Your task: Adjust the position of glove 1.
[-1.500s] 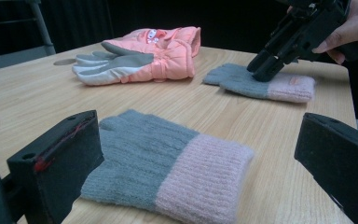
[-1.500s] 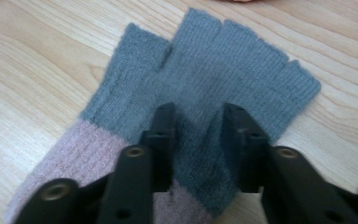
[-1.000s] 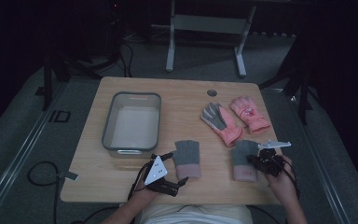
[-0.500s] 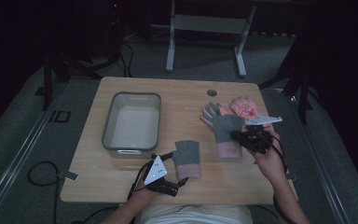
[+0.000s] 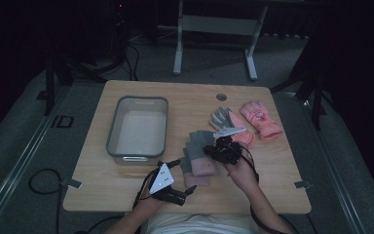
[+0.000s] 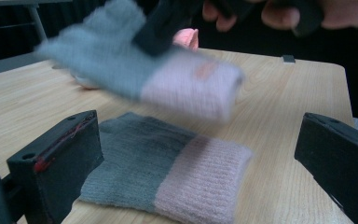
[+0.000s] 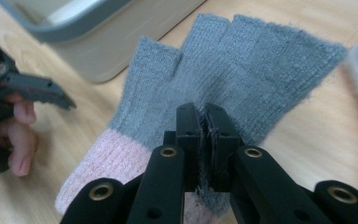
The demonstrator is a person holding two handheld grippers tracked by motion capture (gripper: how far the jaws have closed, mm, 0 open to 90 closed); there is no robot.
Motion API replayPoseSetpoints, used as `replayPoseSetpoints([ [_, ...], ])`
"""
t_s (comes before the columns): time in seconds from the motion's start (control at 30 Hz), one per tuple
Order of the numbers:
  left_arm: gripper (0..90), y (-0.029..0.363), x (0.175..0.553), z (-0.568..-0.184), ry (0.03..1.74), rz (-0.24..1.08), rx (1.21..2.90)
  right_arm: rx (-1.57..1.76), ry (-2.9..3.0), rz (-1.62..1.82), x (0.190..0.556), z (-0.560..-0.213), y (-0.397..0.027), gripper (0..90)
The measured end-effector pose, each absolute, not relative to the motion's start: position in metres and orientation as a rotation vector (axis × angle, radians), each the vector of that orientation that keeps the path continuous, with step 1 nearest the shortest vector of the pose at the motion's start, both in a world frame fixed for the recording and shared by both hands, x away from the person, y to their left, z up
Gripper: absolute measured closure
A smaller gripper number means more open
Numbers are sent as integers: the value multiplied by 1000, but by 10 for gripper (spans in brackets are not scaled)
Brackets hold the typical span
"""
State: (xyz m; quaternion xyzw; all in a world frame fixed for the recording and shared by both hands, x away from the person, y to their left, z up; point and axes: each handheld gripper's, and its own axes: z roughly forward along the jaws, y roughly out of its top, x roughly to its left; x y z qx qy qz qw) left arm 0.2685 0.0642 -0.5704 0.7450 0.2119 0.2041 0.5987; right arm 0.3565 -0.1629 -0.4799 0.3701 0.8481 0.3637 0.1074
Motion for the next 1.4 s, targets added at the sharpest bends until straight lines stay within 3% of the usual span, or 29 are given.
replayPoseSetpoints([
  [0.3,1,64,269,-570,495,473,1733,1105,2575,1022,352,-509,-149,853],
  [0.97,1,63,270,-570,528,482,1749,1166,2588,990,357,-534,-145,825],
  [1.4,1,57,272,-566,550,511,1799,1194,2538,1026,350,-527,-152,703],
])
